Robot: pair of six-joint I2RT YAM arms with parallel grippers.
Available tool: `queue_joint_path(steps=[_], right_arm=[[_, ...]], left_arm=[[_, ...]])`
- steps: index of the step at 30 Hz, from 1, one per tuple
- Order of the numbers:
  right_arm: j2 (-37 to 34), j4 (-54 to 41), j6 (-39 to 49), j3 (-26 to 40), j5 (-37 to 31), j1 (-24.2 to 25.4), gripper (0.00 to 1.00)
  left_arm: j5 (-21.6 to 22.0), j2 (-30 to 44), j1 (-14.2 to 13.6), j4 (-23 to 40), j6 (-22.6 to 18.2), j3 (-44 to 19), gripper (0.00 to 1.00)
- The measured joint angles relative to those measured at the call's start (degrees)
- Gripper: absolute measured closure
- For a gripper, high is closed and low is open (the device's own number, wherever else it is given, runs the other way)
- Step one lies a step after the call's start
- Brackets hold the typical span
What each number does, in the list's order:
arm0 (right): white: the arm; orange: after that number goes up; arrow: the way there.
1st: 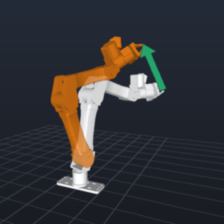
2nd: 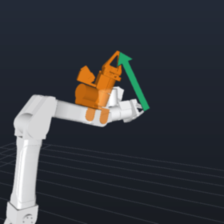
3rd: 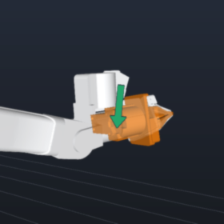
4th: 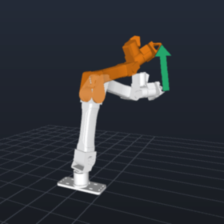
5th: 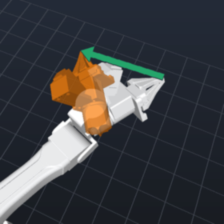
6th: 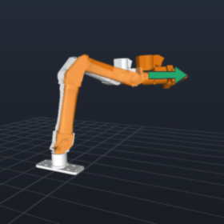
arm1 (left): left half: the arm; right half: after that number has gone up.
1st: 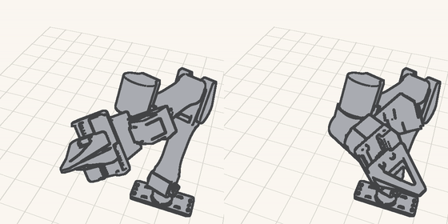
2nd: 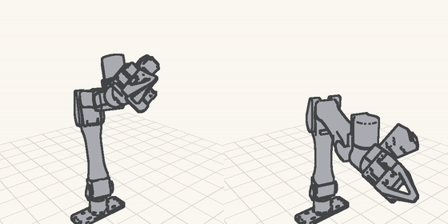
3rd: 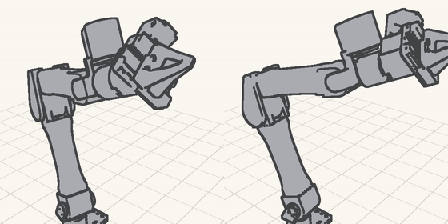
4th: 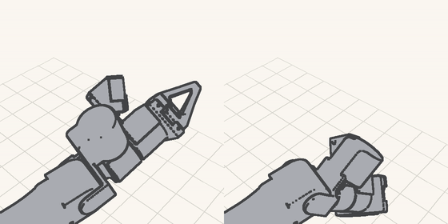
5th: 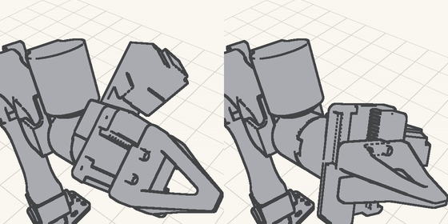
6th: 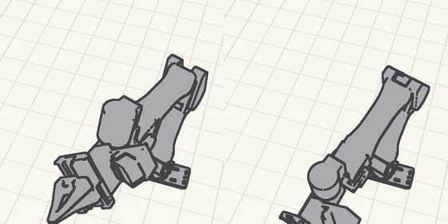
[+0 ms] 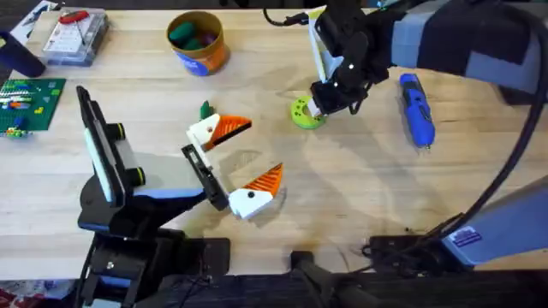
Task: Pick up the gripper from the table and insert it into the empty holder that is missing its gripper. Then pick up a screw, insert it into the mounting hole, and use the screwdriver to tighten it. Finally, clean up the table by picking up the vegetable and placing it into the bucket.
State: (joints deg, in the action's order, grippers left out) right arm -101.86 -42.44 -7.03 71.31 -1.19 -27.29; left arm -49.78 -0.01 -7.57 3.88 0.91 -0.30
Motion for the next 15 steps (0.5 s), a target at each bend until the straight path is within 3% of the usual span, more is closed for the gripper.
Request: queue_joint_path(steps=[5, 15], right_arm=[[0.0, 0.2, 0.0, 0.0, 0.0, 0.0, 0.995], [0.0, 0.2, 0.0, 0.0, 0.0, 0.0, 0.997]], left_arm=[[0.0, 0.0, 0.0, 0.0, 0.0, 0.0, 0.009], [0.0, 0.0, 0.0, 0.0, 0.0, 0.0, 0.009]])
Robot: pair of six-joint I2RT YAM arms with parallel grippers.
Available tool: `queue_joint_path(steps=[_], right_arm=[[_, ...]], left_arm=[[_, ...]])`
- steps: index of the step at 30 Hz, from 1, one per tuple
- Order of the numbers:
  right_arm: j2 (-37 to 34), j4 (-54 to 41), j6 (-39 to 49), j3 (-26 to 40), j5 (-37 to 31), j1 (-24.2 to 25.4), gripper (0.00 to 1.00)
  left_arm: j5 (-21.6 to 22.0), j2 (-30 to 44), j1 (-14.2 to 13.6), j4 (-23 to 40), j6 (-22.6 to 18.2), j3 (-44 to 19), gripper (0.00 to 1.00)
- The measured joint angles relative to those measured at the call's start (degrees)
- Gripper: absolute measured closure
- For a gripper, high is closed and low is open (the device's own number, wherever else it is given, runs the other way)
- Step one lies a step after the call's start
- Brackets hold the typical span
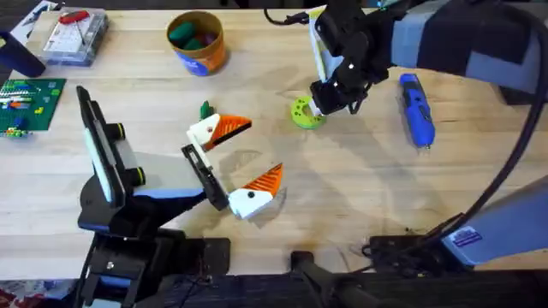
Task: Pick up the gripper from the table and insert it into the empty holder that is missing its gripper. Then pick up a screw, insert it into the mounting hole, and use the screwdriver to tighten it. Finally, clean up the table by picking up the vegetable and placing it into the bucket.
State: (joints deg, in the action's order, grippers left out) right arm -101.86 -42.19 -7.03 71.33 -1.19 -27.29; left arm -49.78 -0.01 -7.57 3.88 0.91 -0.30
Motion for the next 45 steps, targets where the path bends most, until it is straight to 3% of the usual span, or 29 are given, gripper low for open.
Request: queue_joint_path(steps=[11, 22, 30, 45], right_arm=[[0.7, -3.2, 0.6, 2.6, 0.0, 0.0, 0.997], [8.8, -20.5, 2.9, 20.6, 0.1, 0.0, 0.998], [9.3, -28.7, 4.6, 29.9, 0.2, 0.0, 0.998], [9.3, -30.5, 8.7, 32.6, 2.7, -0.8, 0.998]], left_arm=[[0.0, 0.0, 0.0, 0.0, 0.0, 0.0, 0.009], [0.0, 0.0, 0.0, 0.0, 0.0, 0.0, 0.009], [0.0, 0.0, 0.0, 0.0, 0.0, 0.0, 0.009], [0.0, 0.0, 0.0, 0.0, 0.0, 0.0, 0.009]])
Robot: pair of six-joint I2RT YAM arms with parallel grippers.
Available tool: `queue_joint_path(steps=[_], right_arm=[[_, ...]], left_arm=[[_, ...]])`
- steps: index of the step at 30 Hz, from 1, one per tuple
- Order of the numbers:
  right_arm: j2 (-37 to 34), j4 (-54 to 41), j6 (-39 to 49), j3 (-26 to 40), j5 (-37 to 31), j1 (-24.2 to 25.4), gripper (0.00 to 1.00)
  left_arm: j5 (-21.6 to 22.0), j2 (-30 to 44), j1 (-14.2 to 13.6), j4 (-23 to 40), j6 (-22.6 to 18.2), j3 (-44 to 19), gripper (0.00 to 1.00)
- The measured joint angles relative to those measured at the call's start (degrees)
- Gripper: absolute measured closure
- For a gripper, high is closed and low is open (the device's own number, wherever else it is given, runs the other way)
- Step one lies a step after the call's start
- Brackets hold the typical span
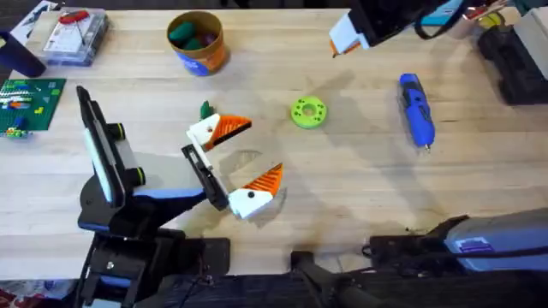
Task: Pick up the gripper from the table and insert it into the empty holder that is missing its gripper. Then pick up a screw, insert it into the mounting hole, and use the screwdriver to tighten it. Finally, clean up the table by picking up the vegetable and placing it into the bucket.
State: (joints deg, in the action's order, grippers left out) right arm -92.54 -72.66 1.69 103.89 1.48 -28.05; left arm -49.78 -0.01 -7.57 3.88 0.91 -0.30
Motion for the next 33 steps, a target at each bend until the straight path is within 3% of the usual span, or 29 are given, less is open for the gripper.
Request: queue_joint_path(steps=[14, 27, 33], right_arm=[[-1.2, 0.7, 1.4, 1.3, 1.6, -7.5, 0.998], [-9.6, -0.2, 4.3, 13.3, 4.5, -12.4, 0.998], [-10.7, -0.4, 6.5, 15.7, 5.6, -15.7, 0.998]], left_arm=[[0.0, 0.0, 0.0, 0.0, 0.0, 0.0, 0.009], [0.0, 0.0, 0.0, 0.0, 0.0, 0.0, 0.009], [0.0, 0.0, 0.0, 0.0, 0.0, 0.0, 0.009]])
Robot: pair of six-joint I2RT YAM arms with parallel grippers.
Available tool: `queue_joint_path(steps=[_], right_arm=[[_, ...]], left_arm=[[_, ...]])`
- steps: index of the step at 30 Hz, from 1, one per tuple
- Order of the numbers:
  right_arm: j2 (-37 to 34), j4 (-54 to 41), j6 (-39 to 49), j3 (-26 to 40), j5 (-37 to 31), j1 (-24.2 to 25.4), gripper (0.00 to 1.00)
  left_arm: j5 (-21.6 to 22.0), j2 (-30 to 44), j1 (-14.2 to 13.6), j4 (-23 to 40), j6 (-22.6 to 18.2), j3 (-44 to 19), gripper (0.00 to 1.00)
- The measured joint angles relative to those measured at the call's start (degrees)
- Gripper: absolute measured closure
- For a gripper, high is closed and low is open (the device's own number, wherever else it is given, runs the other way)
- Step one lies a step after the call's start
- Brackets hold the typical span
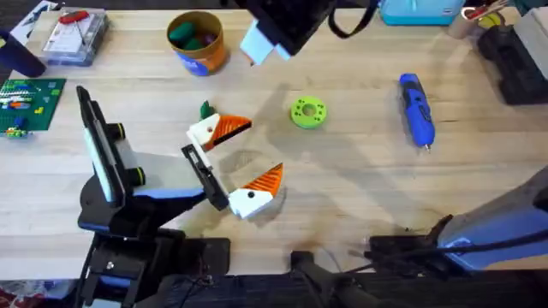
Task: Pick up the gripper from the table and insert it into the empty holder that is missing its gripper. Then pick up a screw, insert it into the mounting hole, and use the screwdriver to tighten it. Finally, clean up the table by picking up the vegetable and placing it into the bucket.
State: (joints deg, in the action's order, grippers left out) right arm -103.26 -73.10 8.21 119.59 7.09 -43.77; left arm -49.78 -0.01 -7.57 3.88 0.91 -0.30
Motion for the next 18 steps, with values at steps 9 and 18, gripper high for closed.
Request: queue_joint_path(steps=[9, 18], right_arm=[[0.0, -3.5, 4.2, 0.4, 0.3, -5.7, 0.998], [0.0, -6.7, 7.8, 0.4, 0.3, -7.1, 0.998]], left_arm=[[0.0, 0.0, 0.0, 0.0, 0.0, 0.0, 0.009], [0.0, 0.0, 0.0, 0.0, 0.0, 0.0, 0.009]])
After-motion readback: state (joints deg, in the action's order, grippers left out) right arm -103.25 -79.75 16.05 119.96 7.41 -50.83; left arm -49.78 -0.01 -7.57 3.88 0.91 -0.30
